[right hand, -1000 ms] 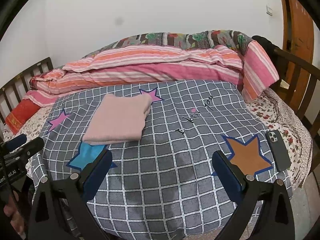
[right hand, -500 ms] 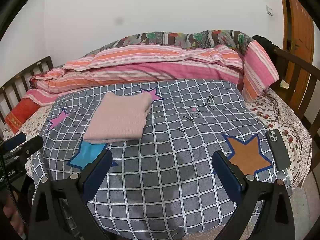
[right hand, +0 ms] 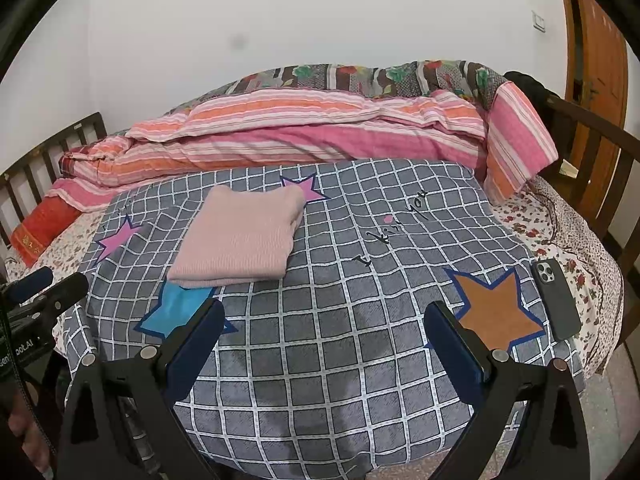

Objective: Fold small clothes

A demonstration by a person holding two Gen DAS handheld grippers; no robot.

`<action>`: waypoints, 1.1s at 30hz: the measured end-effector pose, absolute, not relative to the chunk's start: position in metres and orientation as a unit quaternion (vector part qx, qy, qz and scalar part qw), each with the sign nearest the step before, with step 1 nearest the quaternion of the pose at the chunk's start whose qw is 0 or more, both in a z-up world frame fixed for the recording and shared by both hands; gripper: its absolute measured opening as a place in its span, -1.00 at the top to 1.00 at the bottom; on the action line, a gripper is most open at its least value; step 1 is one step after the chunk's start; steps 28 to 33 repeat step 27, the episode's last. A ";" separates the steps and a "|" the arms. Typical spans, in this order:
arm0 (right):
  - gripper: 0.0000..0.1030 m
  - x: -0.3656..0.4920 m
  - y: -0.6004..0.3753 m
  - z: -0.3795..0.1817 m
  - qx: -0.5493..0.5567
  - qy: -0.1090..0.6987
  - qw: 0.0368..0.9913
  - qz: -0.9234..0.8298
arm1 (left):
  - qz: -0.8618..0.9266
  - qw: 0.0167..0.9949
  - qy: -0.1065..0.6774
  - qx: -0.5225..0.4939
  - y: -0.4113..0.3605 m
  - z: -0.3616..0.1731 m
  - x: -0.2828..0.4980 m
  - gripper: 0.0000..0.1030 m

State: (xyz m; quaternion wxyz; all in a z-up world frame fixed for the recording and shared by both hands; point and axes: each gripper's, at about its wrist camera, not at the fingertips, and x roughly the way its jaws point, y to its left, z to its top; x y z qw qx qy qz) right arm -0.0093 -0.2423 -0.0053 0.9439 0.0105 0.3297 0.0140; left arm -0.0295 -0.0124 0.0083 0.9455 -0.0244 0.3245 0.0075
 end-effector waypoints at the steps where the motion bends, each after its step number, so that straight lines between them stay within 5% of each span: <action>1: -0.91 -0.009 -0.243 -0.006 0.011 0.329 0.944 0.016 | 0.008 0.946 0.325 -0.025 -0.013 0.008 -0.029 -0.54; 33: -0.91 -0.011 -0.244 -0.001 0.012 0.324 0.946 0.010 | 0.008 0.946 0.324 -0.024 -0.010 0.008 -0.030 -0.54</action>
